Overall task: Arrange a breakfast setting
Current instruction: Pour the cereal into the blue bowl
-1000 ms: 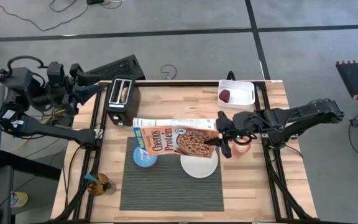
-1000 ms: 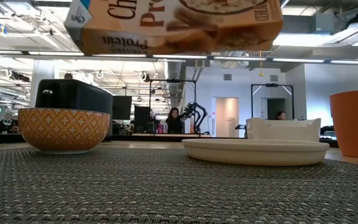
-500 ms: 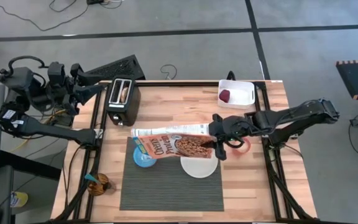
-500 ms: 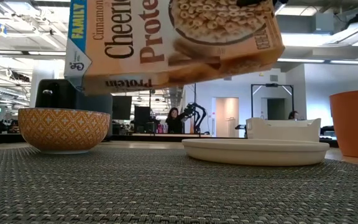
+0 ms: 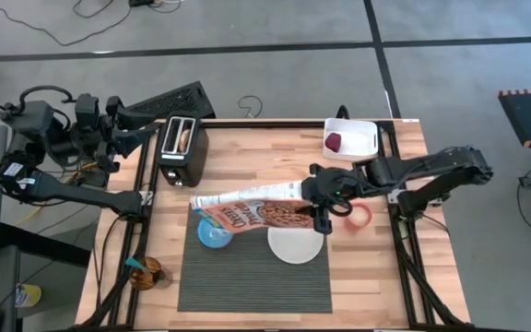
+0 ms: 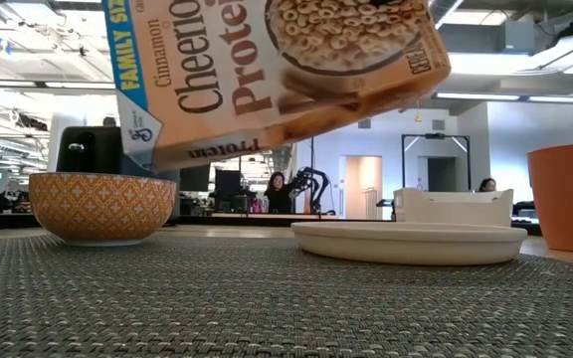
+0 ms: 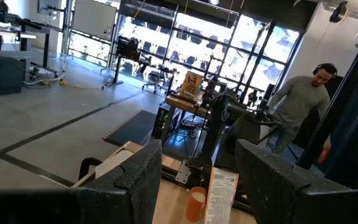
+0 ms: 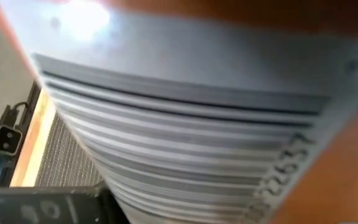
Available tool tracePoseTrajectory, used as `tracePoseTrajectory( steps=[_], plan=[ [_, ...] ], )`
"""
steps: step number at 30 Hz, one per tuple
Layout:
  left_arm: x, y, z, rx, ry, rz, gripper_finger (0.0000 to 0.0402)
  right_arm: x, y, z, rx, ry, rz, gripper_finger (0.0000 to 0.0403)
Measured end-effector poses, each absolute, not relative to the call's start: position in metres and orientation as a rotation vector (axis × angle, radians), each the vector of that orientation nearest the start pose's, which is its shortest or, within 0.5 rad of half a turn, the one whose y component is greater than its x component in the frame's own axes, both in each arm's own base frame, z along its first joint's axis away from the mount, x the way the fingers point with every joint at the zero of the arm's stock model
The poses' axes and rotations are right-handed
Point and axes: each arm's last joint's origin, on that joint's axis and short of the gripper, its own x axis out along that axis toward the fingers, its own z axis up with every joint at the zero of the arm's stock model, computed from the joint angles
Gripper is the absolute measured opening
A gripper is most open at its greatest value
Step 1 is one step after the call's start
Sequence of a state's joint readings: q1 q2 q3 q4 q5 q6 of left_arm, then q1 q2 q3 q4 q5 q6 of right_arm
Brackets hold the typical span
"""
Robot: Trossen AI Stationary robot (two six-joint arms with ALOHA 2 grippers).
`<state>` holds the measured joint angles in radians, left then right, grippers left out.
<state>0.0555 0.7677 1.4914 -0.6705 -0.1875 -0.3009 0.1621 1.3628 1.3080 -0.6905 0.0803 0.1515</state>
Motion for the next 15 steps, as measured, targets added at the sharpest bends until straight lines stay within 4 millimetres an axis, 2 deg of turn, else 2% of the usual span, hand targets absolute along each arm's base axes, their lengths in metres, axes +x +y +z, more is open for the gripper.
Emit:
tracePoseTrajectory(
  steps=[15],
  plan=[
    [0.070,0.009,0.499,-0.299,-0.089,0.233,0.0190,0.294,0.043,0.359,0.026,0.767,0.024,0.0182]
  ],
)
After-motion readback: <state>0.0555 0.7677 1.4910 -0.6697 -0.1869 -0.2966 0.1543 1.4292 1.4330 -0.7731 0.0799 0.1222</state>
